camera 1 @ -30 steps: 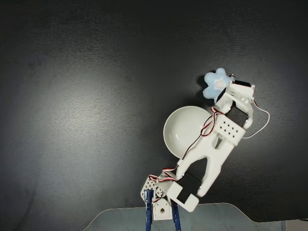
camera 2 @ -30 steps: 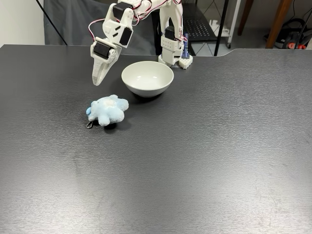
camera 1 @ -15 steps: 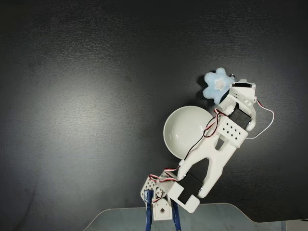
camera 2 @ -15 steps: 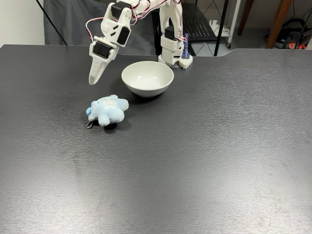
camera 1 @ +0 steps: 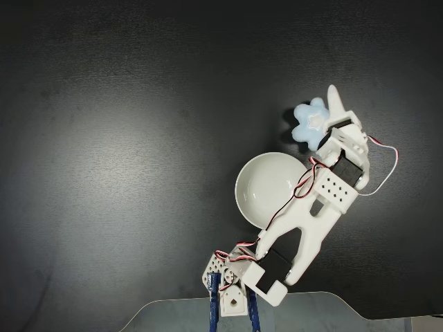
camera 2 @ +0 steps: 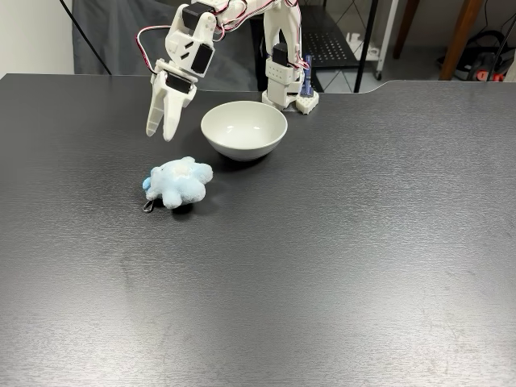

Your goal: Grasp a skyblue doll and put it in the white bowl.

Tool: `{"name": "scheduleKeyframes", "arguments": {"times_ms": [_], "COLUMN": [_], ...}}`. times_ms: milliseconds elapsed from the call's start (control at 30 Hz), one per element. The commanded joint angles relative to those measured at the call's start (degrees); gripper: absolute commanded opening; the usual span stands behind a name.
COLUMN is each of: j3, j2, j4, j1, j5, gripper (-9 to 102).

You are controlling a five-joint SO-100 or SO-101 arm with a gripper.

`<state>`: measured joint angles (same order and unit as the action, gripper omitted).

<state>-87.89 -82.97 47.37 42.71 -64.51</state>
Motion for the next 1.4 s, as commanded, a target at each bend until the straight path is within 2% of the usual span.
{"name": "scheduleKeyframes", "arguments": {"times_ms": [0,433,1367], "j3": [-1.58,-2.20,-1.85], "j2": [-0.79,3.87,5.80], "j4": [0.00,0.09,0.09], "j1": [-1.32,-6.33,0.18], "j5": [-0.44,-0.53,-0.70], "gripper": [55,55,55]}}
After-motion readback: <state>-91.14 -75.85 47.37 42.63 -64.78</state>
